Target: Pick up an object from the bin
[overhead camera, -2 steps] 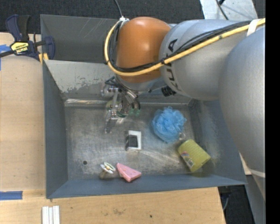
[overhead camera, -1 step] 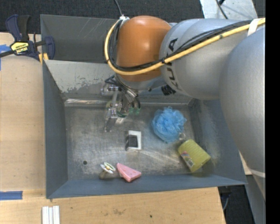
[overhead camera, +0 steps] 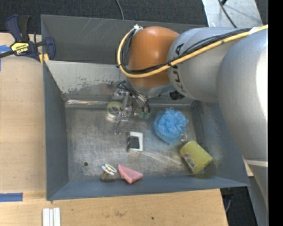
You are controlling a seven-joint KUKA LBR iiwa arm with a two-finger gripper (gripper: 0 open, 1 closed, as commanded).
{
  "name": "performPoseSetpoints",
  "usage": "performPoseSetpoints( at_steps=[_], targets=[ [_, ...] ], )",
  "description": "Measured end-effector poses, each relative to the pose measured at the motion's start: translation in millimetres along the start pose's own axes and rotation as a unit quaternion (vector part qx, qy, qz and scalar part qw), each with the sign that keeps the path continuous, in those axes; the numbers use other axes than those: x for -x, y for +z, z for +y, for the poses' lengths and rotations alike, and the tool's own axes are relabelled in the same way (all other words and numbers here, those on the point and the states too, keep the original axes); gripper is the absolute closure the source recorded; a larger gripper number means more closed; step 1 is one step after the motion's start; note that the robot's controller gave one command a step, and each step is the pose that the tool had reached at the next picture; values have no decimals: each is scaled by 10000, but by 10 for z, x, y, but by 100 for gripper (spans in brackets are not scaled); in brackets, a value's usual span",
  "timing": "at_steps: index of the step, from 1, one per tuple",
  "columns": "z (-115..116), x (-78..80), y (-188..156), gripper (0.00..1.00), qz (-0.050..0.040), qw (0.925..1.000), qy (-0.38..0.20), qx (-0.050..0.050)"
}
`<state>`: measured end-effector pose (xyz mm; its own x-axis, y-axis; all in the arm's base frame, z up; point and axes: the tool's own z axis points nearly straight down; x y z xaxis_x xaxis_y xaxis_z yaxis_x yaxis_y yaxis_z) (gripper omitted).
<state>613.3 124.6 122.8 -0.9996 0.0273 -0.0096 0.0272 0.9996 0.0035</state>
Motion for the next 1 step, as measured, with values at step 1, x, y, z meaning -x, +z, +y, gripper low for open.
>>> performPoseSetpoints(
  at_steps=[1],
  targets=[
    [-223, -60, 252, 100, -57, 9990, 444, 8]
  ],
)
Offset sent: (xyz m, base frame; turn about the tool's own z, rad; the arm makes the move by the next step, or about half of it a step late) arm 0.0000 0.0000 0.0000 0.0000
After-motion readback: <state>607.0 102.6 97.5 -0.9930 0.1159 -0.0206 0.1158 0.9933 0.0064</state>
